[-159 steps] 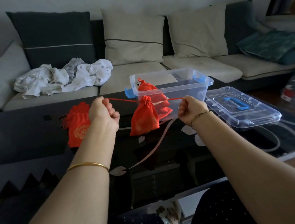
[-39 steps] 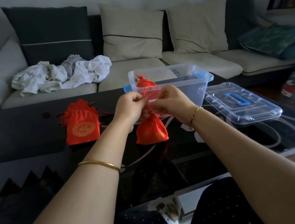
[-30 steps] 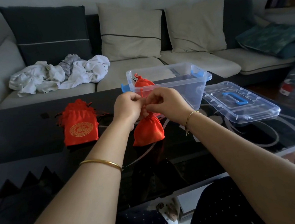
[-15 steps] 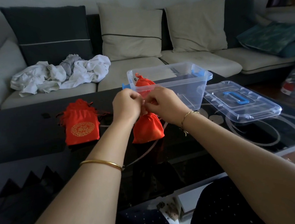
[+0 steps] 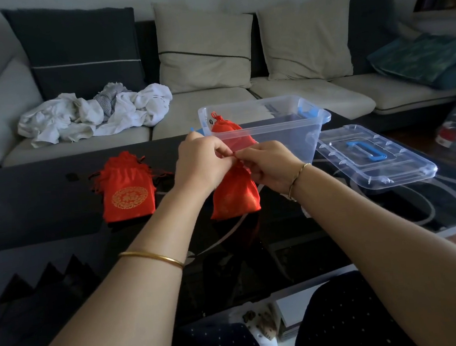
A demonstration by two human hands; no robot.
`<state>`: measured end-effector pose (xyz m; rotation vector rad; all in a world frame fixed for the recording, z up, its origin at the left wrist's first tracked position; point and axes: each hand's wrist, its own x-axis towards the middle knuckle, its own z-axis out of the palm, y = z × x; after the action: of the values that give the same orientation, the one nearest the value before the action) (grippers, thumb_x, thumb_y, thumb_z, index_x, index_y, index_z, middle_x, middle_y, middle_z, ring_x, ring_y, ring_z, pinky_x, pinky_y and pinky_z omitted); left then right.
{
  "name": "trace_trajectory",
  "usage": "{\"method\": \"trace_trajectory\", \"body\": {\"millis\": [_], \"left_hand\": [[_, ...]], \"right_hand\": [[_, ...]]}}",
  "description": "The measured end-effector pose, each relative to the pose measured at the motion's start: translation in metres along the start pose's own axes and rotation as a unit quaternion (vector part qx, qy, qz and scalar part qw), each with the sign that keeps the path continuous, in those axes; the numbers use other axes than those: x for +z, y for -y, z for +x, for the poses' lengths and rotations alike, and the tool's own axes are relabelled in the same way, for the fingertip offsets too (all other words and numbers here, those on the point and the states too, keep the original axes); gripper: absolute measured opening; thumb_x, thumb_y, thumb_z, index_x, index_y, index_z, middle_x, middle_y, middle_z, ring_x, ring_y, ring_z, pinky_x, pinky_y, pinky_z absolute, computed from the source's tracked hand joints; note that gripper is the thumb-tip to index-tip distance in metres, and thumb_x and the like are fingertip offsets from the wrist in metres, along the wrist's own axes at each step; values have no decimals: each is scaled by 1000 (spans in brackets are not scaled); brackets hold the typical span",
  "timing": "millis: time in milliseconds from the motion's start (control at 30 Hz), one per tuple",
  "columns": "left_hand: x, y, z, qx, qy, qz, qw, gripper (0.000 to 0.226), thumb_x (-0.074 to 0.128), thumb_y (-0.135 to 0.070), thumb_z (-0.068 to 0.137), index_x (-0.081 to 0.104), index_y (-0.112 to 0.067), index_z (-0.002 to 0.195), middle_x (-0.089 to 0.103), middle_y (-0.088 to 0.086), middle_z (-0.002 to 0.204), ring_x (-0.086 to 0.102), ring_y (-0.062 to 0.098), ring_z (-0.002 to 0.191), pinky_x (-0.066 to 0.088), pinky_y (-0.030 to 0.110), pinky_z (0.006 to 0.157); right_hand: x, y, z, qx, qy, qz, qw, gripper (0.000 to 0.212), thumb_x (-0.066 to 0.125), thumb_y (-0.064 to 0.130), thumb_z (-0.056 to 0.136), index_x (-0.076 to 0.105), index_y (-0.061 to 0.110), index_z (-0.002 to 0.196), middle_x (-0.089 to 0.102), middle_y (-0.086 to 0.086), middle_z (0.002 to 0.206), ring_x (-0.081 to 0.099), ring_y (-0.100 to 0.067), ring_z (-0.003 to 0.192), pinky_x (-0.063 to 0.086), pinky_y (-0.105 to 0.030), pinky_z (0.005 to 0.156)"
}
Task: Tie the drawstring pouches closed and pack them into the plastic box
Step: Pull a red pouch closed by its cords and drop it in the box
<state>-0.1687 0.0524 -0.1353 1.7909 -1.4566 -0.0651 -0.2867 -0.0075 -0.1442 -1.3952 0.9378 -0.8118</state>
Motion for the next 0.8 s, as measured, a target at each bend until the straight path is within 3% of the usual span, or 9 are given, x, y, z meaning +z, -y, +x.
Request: {"method": "trace_trajectory", "body": {"millis": [200,267,367,533,600,667,767,800], "left_hand": [[5,1,4,9,11,28,1000,9,73,-21,79,74,-15,85,50,5,100,54,19,90,47,29,81],[5,1,4,8,5,33,999,5,70,-19,81,71,-14,82,52,6,101,55,20,88,44,27,78],[1,6,7,-12,-4,23,1000,6,63,-15,86,62,-15,80,53,3,95,50,16,83,35,23,72],[3,9,8,-11,23,50,998,12,54,-10,90,54,-13,79,49,-1,87,48,17,78,34,24,63],[6,5,6,-41,52,13,998,16,51,-11,93,51,-13,77,49,0,85,50,16,79,37,21,60],[7,4,6,-95,73,-41,992,22,47,-12,94,47,-15,73,53,1,81,58,21,81,51,30,71],[6,5,11,-160,53,-124,978,25,46,-10,94,48,-13,69,58,4,75,65,24,78,55,45,84],[6,5,12,-172,47,-145,973,25,46,-9,94,49,-12,70,59,4,74,64,21,75,55,46,85]], "right_hand": [[-1,-2,-1,-6,32,15,999,20,55,6,90,58,0,71,37,-5,59,28,-11,50,24,-23,49],[-4,-2,0,-34,23,-36,999,16,58,8,89,64,-3,79,45,-6,62,35,-12,50,30,-24,50],[-16,-1,2,-95,-31,-194,976,17,63,13,87,70,-2,89,57,2,65,48,-3,52,40,-13,49],[-26,-13,14,-80,-84,-227,967,22,58,11,89,67,-9,90,54,-6,69,42,-7,55,39,-21,55],[-22,-19,13,-38,-62,-239,968,20,56,11,91,65,-5,84,51,-4,66,43,-9,55,40,-22,55],[-17,-22,7,-1,-8,-191,982,18,51,15,94,62,4,84,57,-7,76,53,-11,63,46,-22,59],[-10,-22,-5,31,95,-56,993,21,44,28,98,58,15,107,62,-2,101,61,-16,92,52,-32,78],[-8,-23,-7,17,117,-63,991,21,47,31,97,54,19,112,61,1,105,61,-15,96,53,-33,81]]}}
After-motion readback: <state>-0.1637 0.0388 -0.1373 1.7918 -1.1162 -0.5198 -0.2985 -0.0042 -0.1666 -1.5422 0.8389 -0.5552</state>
